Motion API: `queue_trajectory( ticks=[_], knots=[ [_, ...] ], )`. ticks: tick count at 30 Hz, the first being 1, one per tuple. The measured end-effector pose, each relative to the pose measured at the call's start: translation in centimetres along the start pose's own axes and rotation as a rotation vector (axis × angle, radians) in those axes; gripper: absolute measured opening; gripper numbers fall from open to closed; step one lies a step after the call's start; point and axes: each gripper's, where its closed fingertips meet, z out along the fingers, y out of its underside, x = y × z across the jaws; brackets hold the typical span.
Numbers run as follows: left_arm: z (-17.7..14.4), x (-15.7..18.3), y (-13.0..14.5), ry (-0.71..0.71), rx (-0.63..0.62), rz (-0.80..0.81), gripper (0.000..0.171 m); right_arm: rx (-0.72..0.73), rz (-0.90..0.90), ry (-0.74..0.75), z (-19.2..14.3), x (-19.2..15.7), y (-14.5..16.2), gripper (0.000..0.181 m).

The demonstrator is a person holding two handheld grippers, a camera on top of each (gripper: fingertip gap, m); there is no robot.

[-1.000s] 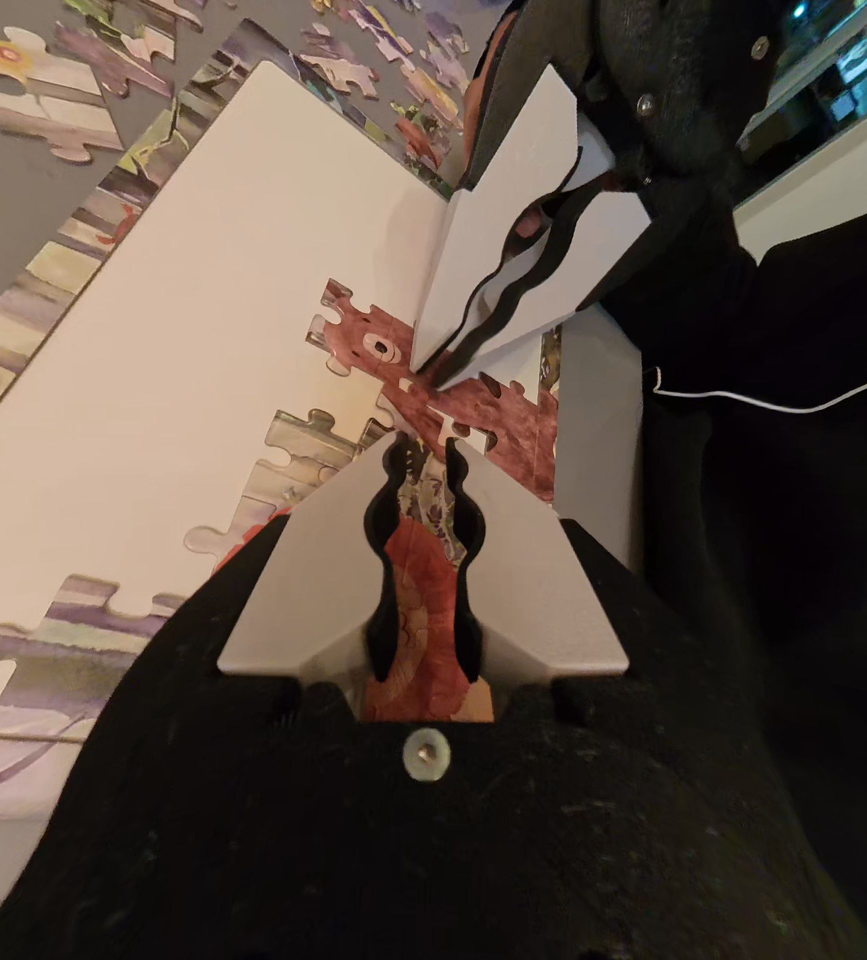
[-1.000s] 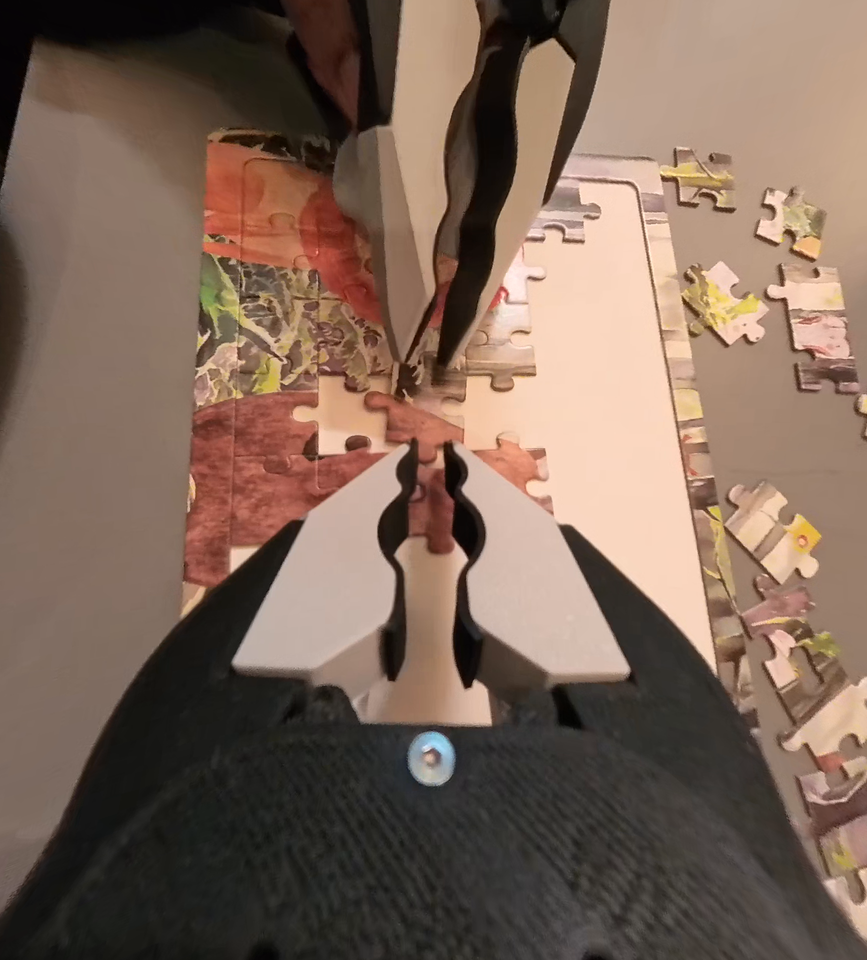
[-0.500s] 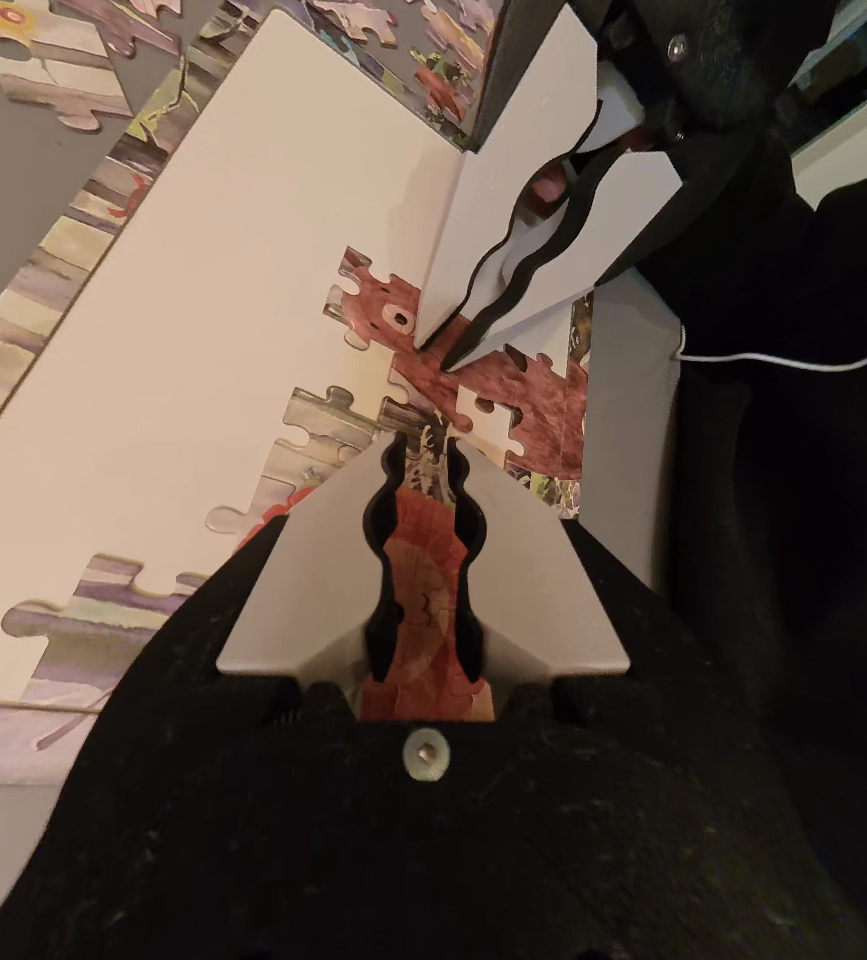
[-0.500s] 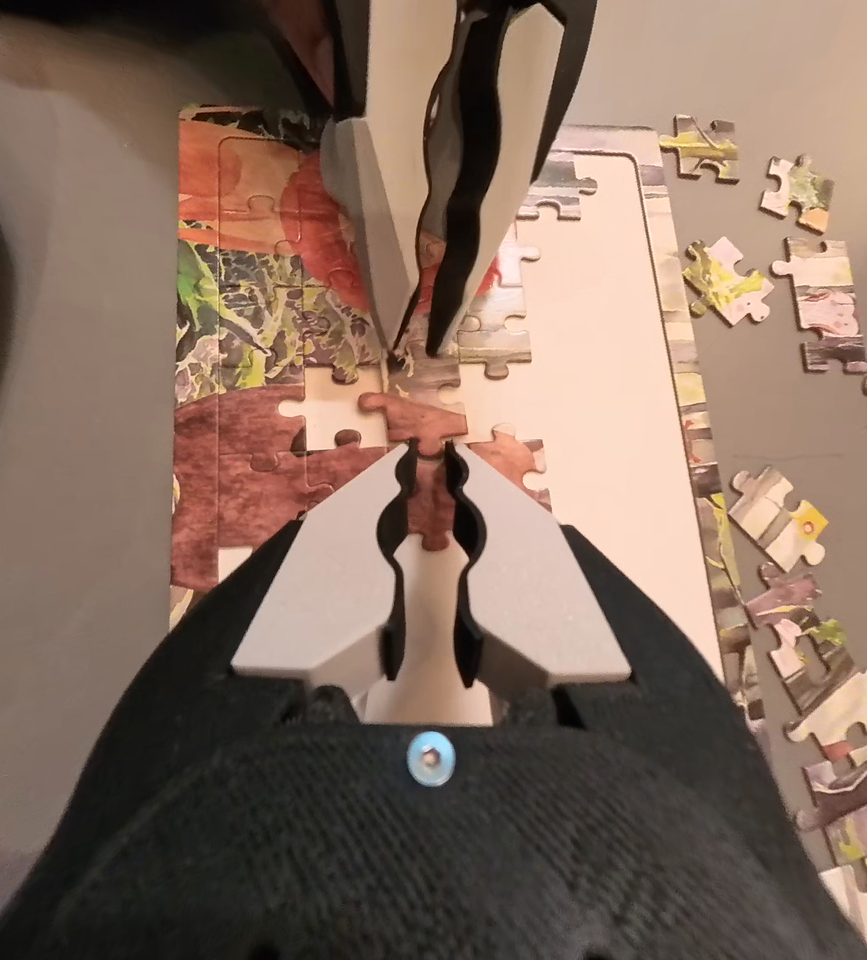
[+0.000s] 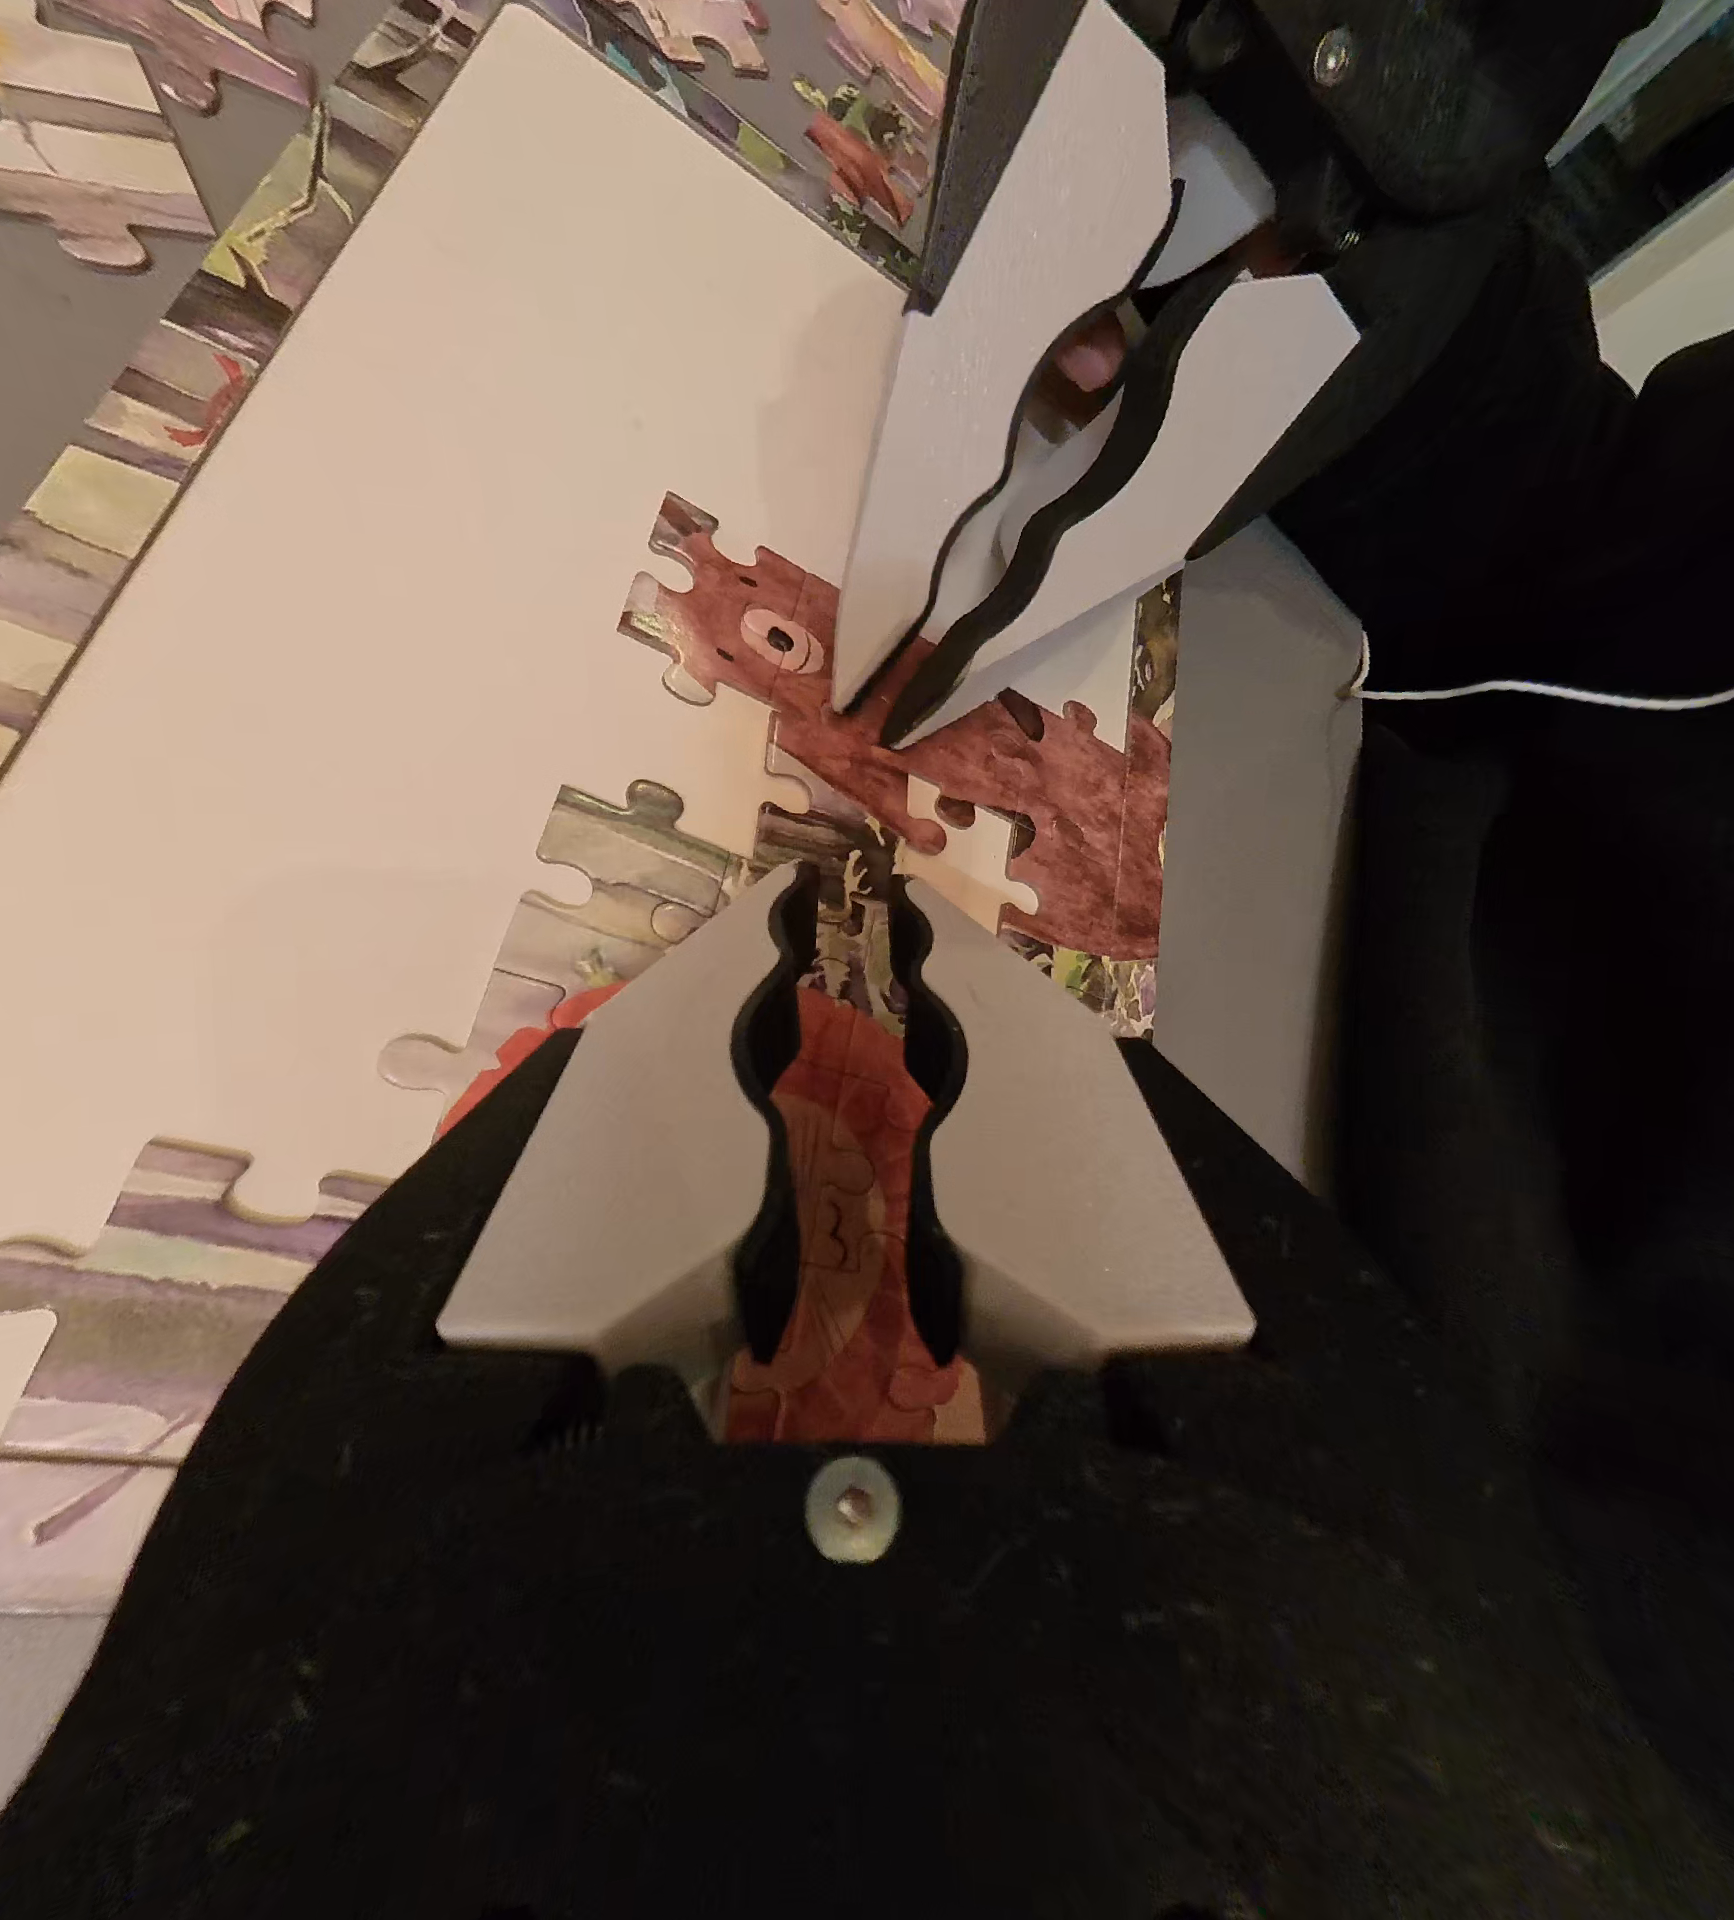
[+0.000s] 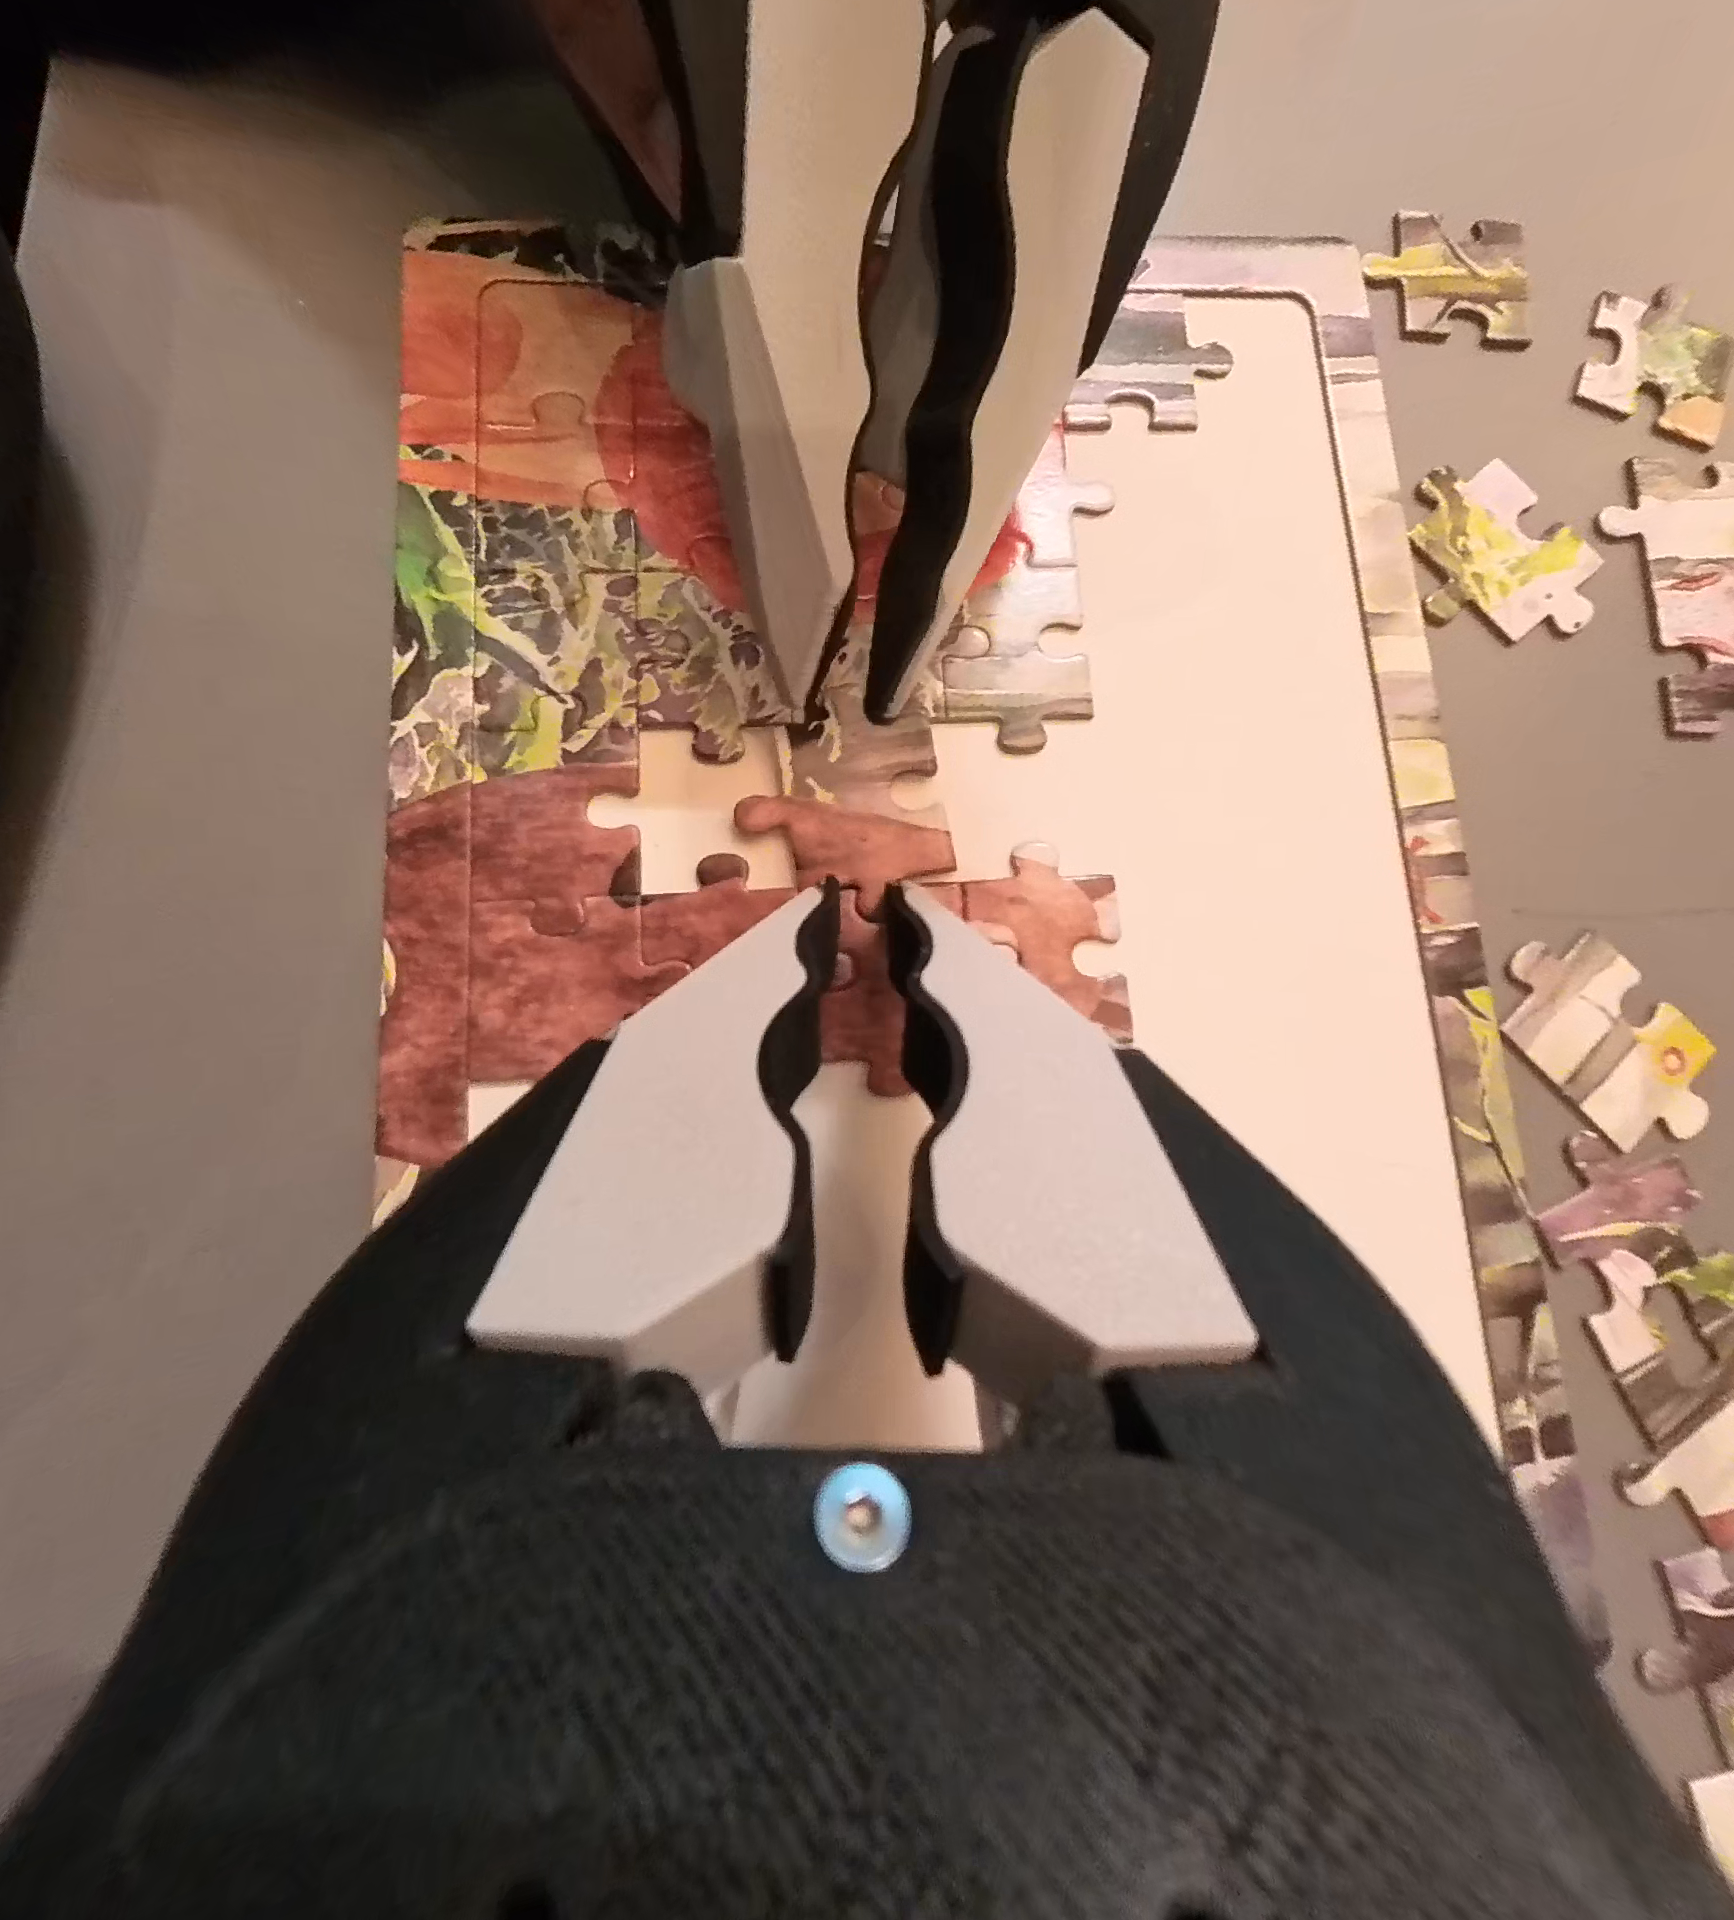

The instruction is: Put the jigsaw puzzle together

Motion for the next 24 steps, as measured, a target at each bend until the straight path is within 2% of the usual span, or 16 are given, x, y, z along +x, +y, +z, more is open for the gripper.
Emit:
queue_trajectory(
  ticks=[12,18,24],
  knots=[
    [-0.1,-0.4,-0.2,-0.027,0.009,0.009,0.013,0.0,0.004,-0.021,0.0,-0.3,0.0,0.007],
    [-1.2,-0.7,-0.6,-0.019,0.051,0.009,0.014,0.005,-0.007,0.005,-0.1,0.0,-0.2,0.008],
    [-0.9,-0.3,-0.6,-0.038,0.034,0.075,0.007,0.032,-0.03,0.007,0.1,-0.4,-1.0,0.01]
  ],
)
